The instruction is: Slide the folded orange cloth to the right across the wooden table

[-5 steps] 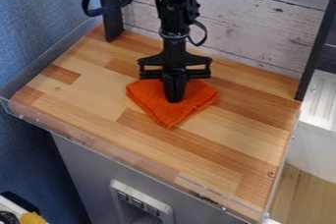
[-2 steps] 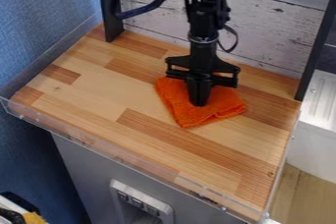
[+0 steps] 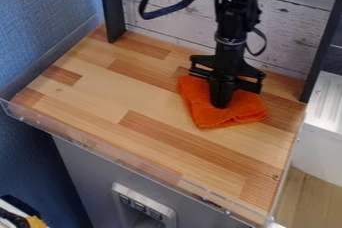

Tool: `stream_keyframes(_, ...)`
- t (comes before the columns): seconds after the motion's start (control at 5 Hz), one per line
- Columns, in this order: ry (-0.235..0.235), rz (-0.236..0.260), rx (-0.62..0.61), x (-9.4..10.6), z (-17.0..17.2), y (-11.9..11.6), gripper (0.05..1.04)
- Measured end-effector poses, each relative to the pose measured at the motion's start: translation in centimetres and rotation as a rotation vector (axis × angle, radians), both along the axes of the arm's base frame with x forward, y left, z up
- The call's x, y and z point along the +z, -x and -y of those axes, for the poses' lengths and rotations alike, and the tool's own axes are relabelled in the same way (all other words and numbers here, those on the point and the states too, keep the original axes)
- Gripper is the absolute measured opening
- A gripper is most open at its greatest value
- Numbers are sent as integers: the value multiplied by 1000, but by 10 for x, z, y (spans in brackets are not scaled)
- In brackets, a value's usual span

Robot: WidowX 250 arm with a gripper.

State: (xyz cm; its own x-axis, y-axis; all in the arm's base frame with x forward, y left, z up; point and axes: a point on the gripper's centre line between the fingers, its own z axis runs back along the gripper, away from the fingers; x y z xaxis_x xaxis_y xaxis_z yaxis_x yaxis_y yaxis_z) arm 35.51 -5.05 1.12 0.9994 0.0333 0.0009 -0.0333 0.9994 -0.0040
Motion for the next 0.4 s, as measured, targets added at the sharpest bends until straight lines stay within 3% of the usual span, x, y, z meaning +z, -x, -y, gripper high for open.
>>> stream_keyframes(0.4, -22, -12, -63, 1, 11, 0, 74)
